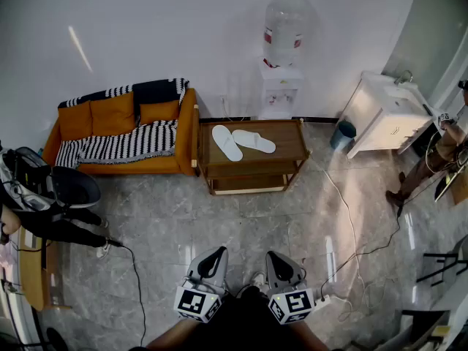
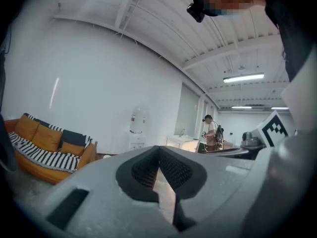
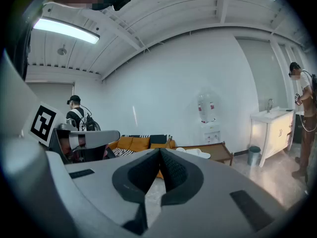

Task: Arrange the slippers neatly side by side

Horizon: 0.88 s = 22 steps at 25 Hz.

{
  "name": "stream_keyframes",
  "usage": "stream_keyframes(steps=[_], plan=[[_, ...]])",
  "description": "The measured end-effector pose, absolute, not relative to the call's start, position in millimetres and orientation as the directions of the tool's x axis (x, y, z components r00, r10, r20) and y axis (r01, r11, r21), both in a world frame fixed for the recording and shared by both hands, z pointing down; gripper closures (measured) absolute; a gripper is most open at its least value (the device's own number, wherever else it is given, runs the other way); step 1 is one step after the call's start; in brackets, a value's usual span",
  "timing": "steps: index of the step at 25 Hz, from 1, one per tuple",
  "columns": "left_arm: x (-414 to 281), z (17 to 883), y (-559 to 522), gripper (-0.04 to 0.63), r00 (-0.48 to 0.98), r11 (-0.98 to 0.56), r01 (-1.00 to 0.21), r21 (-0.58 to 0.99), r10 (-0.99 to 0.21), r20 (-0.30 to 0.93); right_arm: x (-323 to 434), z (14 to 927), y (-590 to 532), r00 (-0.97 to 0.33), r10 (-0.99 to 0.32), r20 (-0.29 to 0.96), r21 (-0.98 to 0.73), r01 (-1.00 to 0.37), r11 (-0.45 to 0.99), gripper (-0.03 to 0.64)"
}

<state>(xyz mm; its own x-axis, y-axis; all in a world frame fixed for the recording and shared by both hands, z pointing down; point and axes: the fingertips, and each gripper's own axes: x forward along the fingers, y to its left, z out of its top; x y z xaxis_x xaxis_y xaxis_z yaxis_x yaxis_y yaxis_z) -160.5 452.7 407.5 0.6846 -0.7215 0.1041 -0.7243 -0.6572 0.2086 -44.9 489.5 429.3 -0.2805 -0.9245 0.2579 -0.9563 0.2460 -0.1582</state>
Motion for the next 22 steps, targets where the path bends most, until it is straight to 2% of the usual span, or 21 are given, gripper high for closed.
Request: stream_keyframes(steps=[13, 22], plan=[[-150, 409, 448, 0.58, 0.666, -0.64, -0.742, 0.197, -0.737, 0.113, -29, 428, 480, -0.285, -0.928, 0.239, -0.191, -0.951, 0.243, 0.604], [-119, 413, 447, 0.58, 0.638, -0.612, -0.767, 0.195, -0.759, 0.127, 9, 432, 485, -0.304, -0.921, 0.242, -0.196, -0.945, 0.261, 0.604]])
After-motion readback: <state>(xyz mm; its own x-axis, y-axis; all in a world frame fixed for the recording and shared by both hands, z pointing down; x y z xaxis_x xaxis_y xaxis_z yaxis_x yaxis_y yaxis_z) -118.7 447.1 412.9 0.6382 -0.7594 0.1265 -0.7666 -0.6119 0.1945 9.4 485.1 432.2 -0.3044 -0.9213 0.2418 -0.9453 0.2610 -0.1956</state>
